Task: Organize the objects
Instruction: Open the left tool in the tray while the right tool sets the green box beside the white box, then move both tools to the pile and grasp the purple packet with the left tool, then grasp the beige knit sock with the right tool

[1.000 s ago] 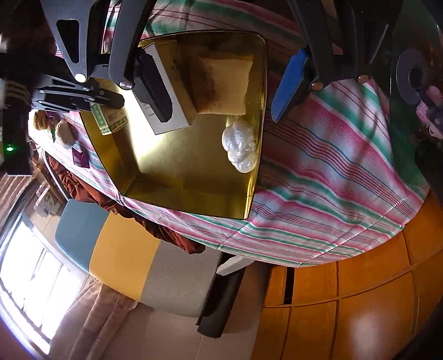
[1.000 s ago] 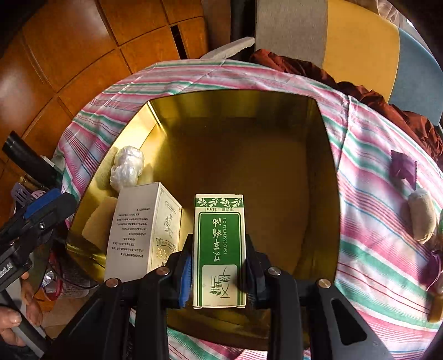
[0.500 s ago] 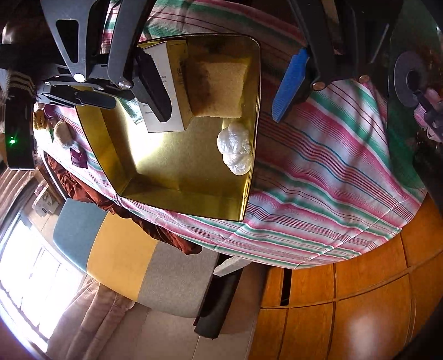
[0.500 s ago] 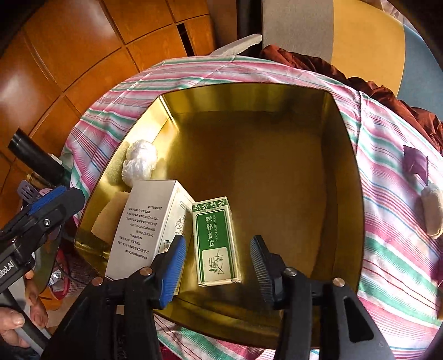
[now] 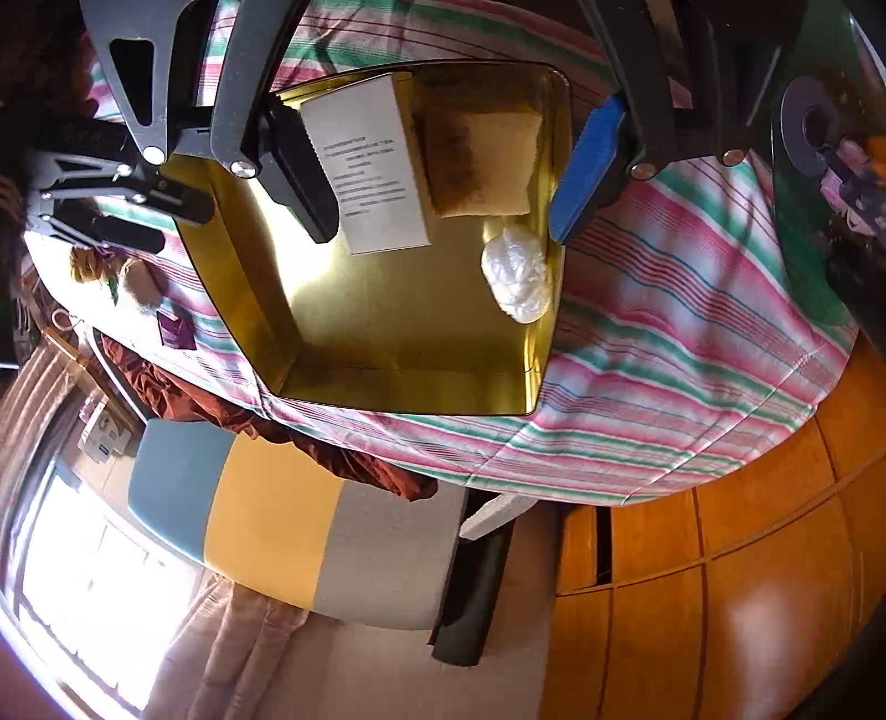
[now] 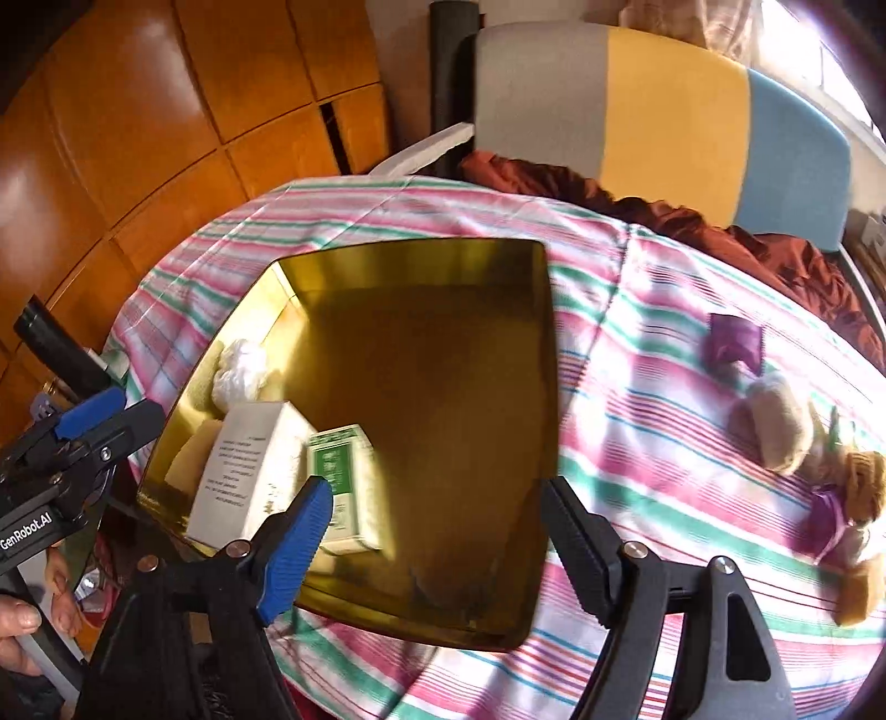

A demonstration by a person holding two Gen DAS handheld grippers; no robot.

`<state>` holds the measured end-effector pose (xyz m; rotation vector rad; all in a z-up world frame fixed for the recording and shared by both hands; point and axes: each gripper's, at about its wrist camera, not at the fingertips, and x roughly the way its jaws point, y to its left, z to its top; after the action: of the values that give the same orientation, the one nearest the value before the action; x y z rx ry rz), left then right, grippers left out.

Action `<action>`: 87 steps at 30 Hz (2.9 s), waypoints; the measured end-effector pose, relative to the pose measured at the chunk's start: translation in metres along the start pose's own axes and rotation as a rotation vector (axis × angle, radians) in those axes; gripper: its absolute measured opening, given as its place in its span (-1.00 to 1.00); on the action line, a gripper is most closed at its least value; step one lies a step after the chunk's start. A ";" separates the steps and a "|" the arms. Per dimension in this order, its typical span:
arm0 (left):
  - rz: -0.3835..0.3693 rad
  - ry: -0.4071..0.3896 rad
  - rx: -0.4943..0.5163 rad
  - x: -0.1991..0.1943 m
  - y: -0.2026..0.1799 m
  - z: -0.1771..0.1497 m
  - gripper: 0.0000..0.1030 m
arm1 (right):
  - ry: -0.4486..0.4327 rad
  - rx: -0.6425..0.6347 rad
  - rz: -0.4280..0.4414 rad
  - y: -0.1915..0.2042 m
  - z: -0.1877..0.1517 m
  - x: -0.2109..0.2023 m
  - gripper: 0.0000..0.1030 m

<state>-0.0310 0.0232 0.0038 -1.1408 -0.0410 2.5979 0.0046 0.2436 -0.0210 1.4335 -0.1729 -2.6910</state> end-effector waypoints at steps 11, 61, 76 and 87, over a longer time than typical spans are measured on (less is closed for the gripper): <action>-0.060 0.017 0.122 0.007 -0.048 0.008 0.56 | -0.023 0.163 -0.167 -0.107 -0.003 -0.028 0.57; -0.244 0.180 1.134 0.242 -0.367 0.074 0.89 | -0.142 0.568 -0.165 -0.282 -0.039 -0.068 0.60; -0.309 0.296 0.924 0.267 -0.368 0.077 -0.32 | -0.131 0.551 -0.174 -0.281 -0.037 -0.065 0.60; -0.268 0.323 0.740 0.223 -0.336 0.054 -0.34 | -0.076 0.442 -0.177 -0.260 -0.032 -0.049 0.60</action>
<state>-0.1245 0.4129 -0.0697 -1.1318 0.7185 1.8911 0.0519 0.5057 -0.0353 1.5085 -0.7185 -2.9853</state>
